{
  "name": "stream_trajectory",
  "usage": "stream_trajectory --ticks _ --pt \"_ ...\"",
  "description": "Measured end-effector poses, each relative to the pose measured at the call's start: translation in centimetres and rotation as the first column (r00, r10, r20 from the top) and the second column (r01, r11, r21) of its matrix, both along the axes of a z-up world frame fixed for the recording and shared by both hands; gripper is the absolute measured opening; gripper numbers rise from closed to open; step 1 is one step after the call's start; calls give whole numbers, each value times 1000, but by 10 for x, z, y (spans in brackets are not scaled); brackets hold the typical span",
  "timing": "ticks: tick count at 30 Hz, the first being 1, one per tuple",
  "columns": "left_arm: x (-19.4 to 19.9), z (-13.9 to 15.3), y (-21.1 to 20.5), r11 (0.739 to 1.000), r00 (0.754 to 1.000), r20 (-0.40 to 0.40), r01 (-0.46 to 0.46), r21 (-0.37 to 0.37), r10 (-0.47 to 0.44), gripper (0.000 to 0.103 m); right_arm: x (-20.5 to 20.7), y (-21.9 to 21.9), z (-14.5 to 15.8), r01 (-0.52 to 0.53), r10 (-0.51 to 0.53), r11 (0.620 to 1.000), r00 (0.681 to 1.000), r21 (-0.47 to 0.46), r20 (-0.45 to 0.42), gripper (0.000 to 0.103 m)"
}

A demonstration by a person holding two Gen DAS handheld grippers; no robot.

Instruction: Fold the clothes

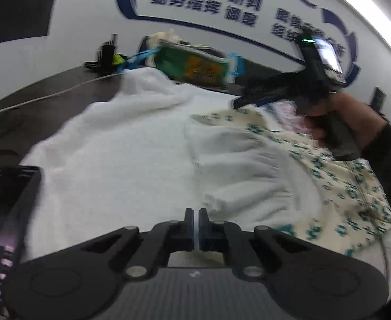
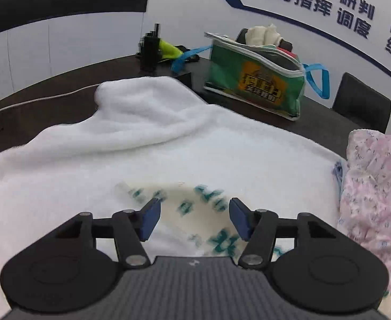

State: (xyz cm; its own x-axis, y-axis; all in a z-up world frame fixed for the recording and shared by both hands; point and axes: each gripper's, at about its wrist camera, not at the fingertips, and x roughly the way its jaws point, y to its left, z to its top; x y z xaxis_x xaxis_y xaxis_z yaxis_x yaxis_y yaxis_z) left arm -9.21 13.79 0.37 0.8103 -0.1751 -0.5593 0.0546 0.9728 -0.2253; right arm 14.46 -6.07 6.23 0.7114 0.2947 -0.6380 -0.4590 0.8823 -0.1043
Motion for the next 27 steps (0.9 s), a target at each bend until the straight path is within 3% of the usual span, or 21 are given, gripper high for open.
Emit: stream_trajectory --ticks 3,6,8,11,12,14,15,17,20,23,27 --pt "27 24 14 996 999 5 39 -74 -39 24 -1 -23 3 -60 61 998 998 33 -35 55" --pt "85 53 4 994 993 48 108 -36 -106 39 -4 -27 -12 -117 115 992 992 -54 -49 42" --pt "142 56 -4 997 997 4 79 -1 -79 52 -1 -27 -27 -129 122 987 990 -101 -69 35" --pt "214 47 -20 993 1000 -20 3 119 -1 49 3 -32 -38 -135 131 988 989 -73 -66 33" --pt "230 40 -19 994 1000 -24 -2 106 4 49 4 -34 -40 -136 132 989 989 -57 -66 31" --pt "261 25 -19 997 999 -38 -9 75 12 48 7 -39 -40 -132 129 991 989 -32 -77 6" --pt "270 18 -16 1000 996 -93 3 15 -2 46 8 -41 -40 -130 128 991 988 -21 -84 1" --pt "272 8 -11 995 989 -148 14 -94 -28 10 8 -46 -37 -130 131 991 987 9 -91 1" --pt "264 8 -14 991 984 -151 84 -101 -99 0 2 -55 -22 -145 152 986 985 79 -85 1" --pt "242 12 -17 997 981 -179 71 -36 -76 0 -6 -65 -8 -161 173 976 982 145 -79 1" --pt "215 14 -13 987 989 -142 -12 159 35 0 -26 -93 11 -178 194 967 978 184 -77 4"
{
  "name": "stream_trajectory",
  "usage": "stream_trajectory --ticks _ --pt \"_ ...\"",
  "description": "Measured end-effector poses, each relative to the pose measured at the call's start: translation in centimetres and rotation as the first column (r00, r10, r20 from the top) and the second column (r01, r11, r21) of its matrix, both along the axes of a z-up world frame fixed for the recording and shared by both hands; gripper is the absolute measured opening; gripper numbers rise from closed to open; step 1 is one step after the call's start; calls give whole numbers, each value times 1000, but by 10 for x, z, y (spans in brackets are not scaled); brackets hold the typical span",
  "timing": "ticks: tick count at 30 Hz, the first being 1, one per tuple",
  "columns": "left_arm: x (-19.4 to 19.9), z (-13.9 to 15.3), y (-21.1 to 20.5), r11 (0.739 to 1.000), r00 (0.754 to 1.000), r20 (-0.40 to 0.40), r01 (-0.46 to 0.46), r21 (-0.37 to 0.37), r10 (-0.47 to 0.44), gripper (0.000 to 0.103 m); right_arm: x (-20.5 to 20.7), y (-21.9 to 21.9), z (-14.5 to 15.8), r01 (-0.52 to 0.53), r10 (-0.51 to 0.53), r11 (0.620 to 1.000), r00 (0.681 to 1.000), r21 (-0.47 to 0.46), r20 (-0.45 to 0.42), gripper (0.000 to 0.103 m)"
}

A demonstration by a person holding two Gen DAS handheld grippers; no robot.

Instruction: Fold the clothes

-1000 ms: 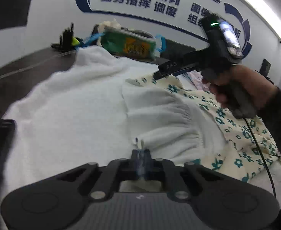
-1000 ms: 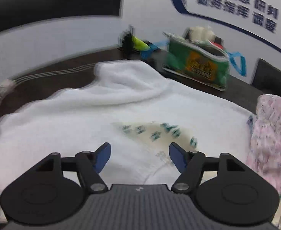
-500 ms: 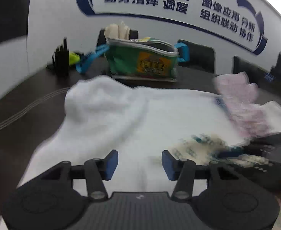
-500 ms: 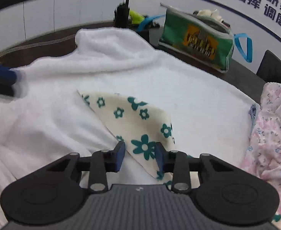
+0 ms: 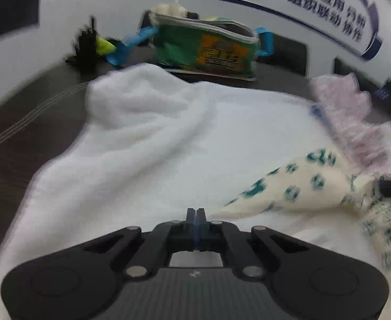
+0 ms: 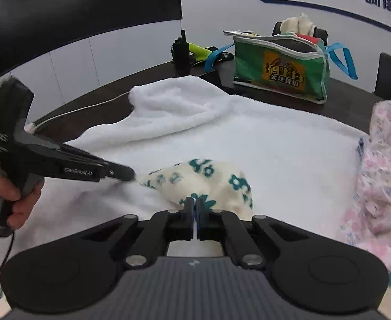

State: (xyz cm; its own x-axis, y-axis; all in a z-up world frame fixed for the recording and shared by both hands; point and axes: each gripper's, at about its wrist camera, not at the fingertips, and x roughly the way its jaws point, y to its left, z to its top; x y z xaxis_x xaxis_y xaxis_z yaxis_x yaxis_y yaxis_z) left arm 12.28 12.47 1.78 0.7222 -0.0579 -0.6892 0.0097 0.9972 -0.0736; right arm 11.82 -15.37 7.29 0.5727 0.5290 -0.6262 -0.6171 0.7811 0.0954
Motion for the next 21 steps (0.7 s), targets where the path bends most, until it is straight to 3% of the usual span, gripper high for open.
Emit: stream_trajectory --ticks 1,3,4,5,6,7,8,9,11,14,15,16,17,18,19,21 --pt "-6 1 0 999 1000 11 -20 45 20 0 -9 -18 6 35 -35 999 999 0 28 5" --pt "-21 10 -4 997 999 35 -38 70 36 2 -31 -62 20 135 -134 991 986 -4 102 18" --pt "-28 18 -10 999 998 56 -4 44 1 8 -42 -84 27 185 -182 983 973 -3 140 32" --pt "-38 25 -17 999 995 85 48 4 -48 21 -50 -106 30 243 -236 970 957 -22 168 42" --pt "-45 31 -27 993 989 110 108 -37 -103 31 -56 -125 29 301 -287 952 940 -58 185 44" --pt "-47 36 -40 982 980 118 171 -78 -161 51 -58 -142 24 344 -329 936 929 -72 168 44" --pt "-43 38 -54 967 973 103 219 -127 -207 58 -59 -158 18 381 -369 922 919 -75 136 44" --pt "-38 40 -68 949 964 89 264 -174 -252 58 -60 -173 13 417 -408 906 907 -78 105 45" --pt "-24 37 -97 925 951 33 307 -224 -308 58 -59 -190 -1 405 -405 914 914 0 -7 44" --pt "-14 26 -140 934 949 -49 297 -198 -312 56 -50 -189 -23 395 -391 917 918 52 -70 44" --pt "-16 21 -148 931 943 -59 310 -194 -327 54 -47 -185 -31 397 -395 918 917 19 -61 39" --pt "-23 16 -154 924 936 -54 332 -191 -348 51 -45 -179 -40 397 -398 917 916 -33 -58 17" --pt "-32 12 -160 917 928 -49 355 -183 -369 35 -43 -177 -47 392 -397 917 915 -69 -70 3" --pt "-41 7 -163 914 923 -51 368 -171 -381 23 -43 -179 -50 389 -394 918 917 -70 -68 3" --pt "-48 3 -166 913 919 -62 377 -159 -390 0 -45 -183 -49 396 -400 916 914 -59 -65 3" --pt "-66 -3 -166 916 921 -44 377 -139 -386 1 -50 -191 -46 416 -418 909 906 -32 -64 3"
